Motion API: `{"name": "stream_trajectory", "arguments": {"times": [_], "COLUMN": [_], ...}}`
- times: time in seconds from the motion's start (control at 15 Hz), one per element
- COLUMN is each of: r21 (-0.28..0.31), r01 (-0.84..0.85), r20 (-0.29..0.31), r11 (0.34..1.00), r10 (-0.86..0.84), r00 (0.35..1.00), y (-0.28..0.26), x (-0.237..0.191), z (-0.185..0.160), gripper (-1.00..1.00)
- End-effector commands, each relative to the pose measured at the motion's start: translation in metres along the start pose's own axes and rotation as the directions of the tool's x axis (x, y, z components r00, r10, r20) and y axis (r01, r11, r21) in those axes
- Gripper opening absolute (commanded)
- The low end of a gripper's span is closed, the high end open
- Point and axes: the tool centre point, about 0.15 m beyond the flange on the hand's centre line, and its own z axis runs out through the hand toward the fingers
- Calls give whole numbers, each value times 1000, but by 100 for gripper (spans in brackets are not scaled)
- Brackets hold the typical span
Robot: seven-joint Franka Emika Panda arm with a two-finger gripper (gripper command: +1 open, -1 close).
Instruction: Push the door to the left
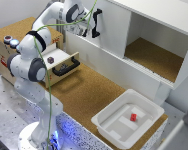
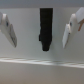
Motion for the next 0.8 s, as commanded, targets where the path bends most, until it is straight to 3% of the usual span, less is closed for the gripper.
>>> {"name": "stream_trajectory", "arguments": {"times": [0.0,0.73], "r21": [-61,-80], "r01": [-40,-87], "r20": [-53,-61], "r11": [997,993], "r10": [37,82], "r00": [998,995], "y": [2,-8], "x": [26,67], "z": [26,39], "gripper": [100,100]}}
